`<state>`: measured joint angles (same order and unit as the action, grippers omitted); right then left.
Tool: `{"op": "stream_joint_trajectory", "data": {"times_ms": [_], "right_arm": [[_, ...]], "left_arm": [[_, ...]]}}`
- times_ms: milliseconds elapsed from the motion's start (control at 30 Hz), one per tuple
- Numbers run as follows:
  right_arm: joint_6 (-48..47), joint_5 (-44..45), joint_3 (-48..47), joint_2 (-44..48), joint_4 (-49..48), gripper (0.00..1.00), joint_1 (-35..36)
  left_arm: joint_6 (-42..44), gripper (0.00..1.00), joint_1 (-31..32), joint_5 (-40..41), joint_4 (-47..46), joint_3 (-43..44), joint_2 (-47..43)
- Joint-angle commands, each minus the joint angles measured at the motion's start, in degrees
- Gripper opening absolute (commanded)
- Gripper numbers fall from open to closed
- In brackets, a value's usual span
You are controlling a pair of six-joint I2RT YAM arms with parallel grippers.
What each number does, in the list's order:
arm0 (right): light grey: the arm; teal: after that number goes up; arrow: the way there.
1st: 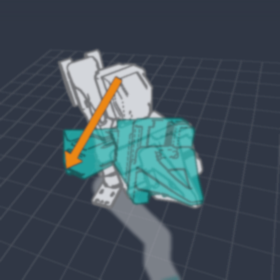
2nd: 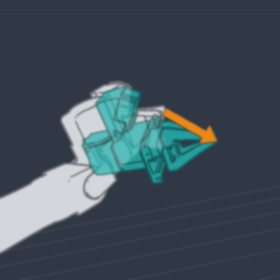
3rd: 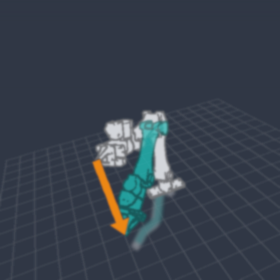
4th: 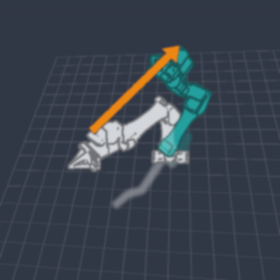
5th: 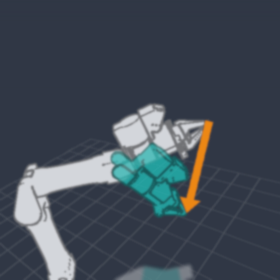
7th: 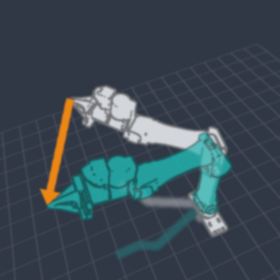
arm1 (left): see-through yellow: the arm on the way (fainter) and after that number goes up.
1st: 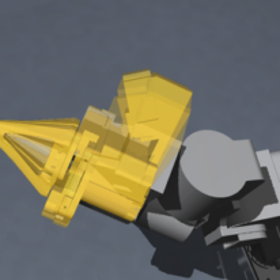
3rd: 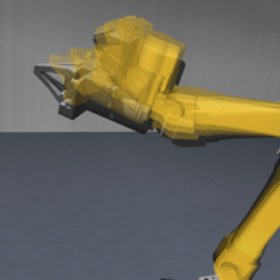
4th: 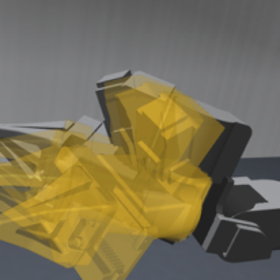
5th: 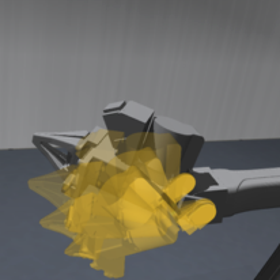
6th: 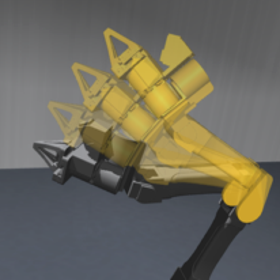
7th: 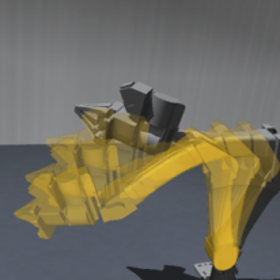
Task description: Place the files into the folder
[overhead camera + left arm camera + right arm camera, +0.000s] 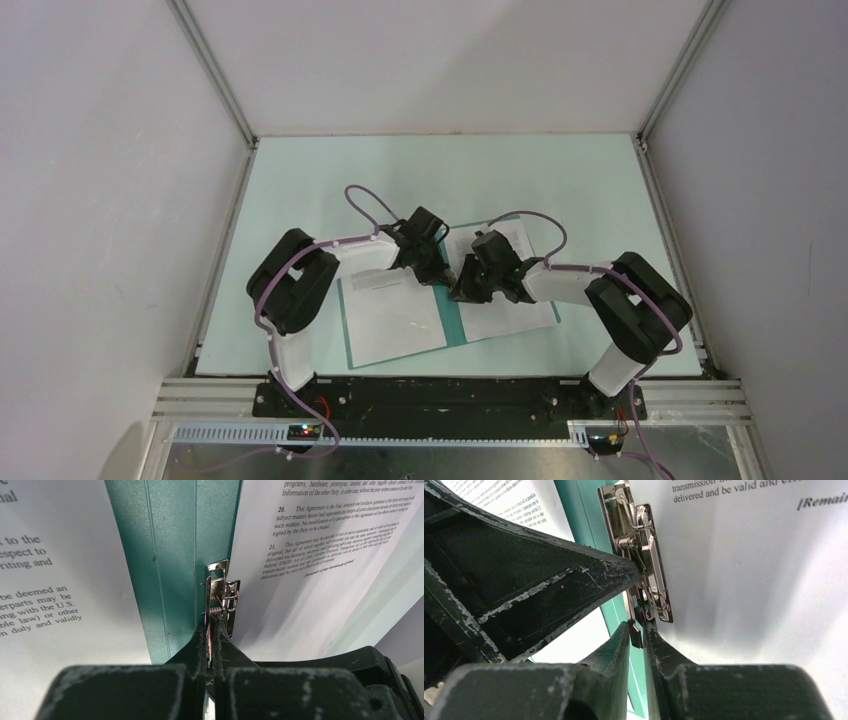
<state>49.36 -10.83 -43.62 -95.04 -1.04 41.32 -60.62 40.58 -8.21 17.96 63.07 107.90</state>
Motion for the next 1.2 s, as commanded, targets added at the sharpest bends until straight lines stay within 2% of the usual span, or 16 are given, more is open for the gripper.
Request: {"op": "stream_joint_trajectory", "data": {"times_ms": [0, 600, 1167], "right_arm": [[0.32, 2.15, 3.78, 1.58, 7.33, 0.18, -0.99], [4.84, -4.44, 8.8, 6.66, -1.44, 0.24, -4.57], [7.1, -6.17, 9.42, 9.89, -6.36, 0.26, -5.02]], "left_arm": [[0.51, 0.0, 0.39, 7.01, 7.69, -4.55, 7.04], [0.21, 0.0, -0.13, 6.8, 7.7, -4.88, 7.43], [-0.04, 0.0, -0.17, 6.65, 7.69, -4.9, 7.38]]}}
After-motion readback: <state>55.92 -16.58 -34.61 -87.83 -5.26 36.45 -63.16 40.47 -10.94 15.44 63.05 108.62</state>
